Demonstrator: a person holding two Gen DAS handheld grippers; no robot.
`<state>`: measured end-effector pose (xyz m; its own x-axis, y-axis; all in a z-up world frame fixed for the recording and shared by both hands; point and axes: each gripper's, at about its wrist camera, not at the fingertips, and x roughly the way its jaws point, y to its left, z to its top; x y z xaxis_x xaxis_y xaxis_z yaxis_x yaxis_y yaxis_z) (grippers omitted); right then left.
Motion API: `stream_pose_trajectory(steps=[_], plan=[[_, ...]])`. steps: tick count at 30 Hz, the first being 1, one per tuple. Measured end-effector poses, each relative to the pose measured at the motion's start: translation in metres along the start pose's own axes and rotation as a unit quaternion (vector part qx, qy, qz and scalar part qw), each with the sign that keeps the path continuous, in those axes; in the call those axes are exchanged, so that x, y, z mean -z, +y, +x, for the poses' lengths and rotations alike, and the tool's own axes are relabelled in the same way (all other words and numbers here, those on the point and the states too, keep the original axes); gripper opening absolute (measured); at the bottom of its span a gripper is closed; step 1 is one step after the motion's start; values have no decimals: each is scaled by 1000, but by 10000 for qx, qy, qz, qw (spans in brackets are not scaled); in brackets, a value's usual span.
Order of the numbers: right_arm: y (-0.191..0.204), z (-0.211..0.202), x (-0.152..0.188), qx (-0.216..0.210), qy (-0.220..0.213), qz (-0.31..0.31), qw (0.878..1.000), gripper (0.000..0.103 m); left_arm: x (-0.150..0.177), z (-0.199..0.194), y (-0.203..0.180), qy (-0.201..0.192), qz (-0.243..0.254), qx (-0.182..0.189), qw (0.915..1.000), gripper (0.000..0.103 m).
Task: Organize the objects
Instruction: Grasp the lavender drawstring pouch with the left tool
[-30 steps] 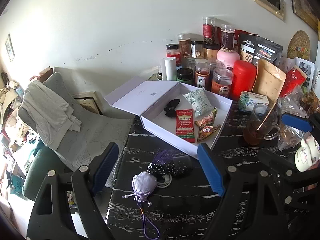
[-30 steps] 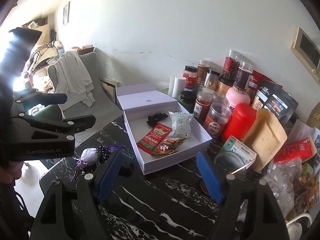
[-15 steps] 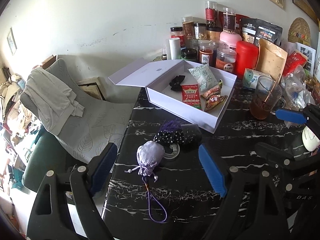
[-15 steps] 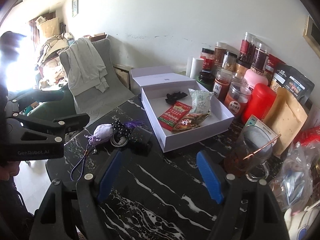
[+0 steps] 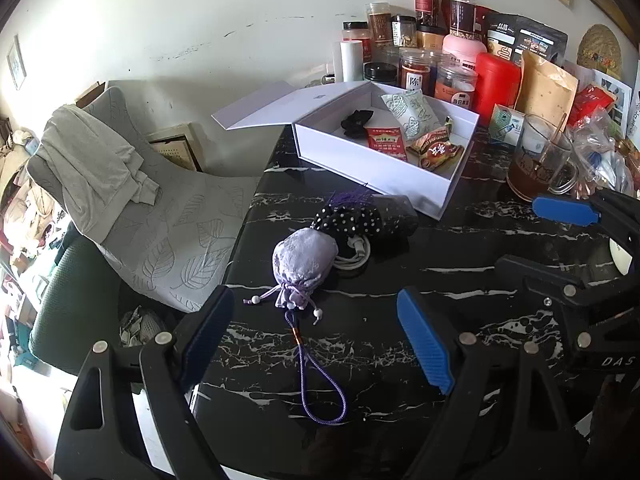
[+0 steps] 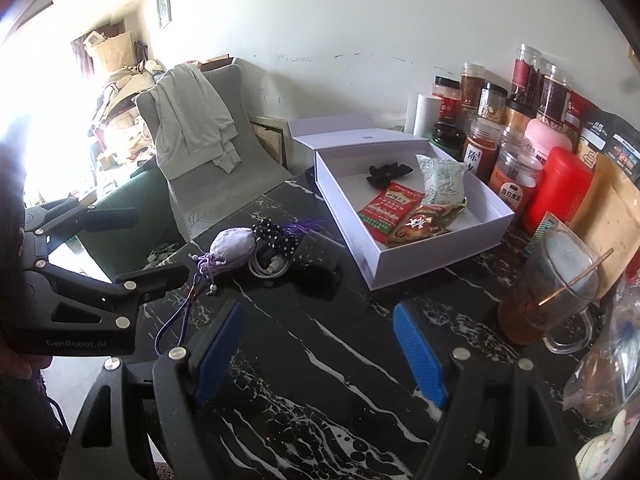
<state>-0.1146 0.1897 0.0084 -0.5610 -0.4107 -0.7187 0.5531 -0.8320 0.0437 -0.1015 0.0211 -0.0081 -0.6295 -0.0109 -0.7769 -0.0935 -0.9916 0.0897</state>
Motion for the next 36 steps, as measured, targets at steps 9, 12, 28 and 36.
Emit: stream_pose_trajectory(steps=[9, 12, 28, 36], plan=[[3, 43, -1, -278, 244, 86, 9993, 78, 12, 35, 24, 221, -206, 124, 9995, 83], [5, 57, -6, -384, 274, 76, 9989, 78, 9, 47, 32, 245, -270, 169, 9992, 83], [-5, 122, -25, -504, 433, 381, 9971, 78, -9, 114, 50, 460, -288, 557, 9970, 83], [-4, 134, -32, -471, 431, 300, 9975, 65, -13, 131, 48, 481, -284, 744, 9957, 83]])
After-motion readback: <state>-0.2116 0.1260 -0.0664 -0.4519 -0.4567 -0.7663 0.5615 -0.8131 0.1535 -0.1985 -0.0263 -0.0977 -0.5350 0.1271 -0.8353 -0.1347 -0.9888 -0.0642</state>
